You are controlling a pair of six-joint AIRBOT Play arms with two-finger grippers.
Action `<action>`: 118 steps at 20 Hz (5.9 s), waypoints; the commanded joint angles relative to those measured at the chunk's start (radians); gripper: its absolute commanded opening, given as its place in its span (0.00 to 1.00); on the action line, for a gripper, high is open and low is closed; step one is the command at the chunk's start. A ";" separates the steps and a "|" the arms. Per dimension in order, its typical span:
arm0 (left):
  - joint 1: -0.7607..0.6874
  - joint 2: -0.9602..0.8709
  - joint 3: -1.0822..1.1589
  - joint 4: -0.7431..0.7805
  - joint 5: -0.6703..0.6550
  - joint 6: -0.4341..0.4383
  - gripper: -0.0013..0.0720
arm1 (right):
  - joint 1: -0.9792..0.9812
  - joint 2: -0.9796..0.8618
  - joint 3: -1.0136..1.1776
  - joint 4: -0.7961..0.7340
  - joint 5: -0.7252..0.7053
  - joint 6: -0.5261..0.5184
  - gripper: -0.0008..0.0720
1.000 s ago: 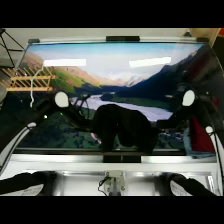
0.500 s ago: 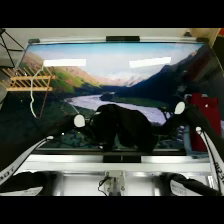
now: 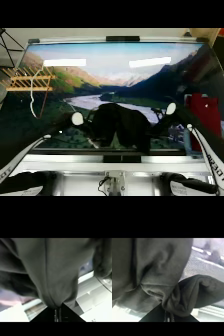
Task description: Fold the shirts.
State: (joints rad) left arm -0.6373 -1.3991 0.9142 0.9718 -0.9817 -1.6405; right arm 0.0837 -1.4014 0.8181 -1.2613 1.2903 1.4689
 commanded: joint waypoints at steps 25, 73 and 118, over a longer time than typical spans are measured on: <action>0.554 0.740 0.659 0.816 -0.369 0.016 0.06 | 0.017 0.610 0.831 -0.687 0.047 0.148 0.10; 0.556 0.723 0.157 0.636 0.028 0.141 0.06 | 0.392 0.309 0.278 -0.120 -0.431 0.397 0.10; 0.729 -0.176 0.554 0.110 -0.384 0.174 0.85 | 0.071 -0.095 0.687 -0.585 -0.160 0.393 0.80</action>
State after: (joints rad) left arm -0.0025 -1.5753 1.3842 1.0695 -1.0279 -1.4666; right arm 0.1841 -1.5646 1.4700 -1.7439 0.8764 2.0293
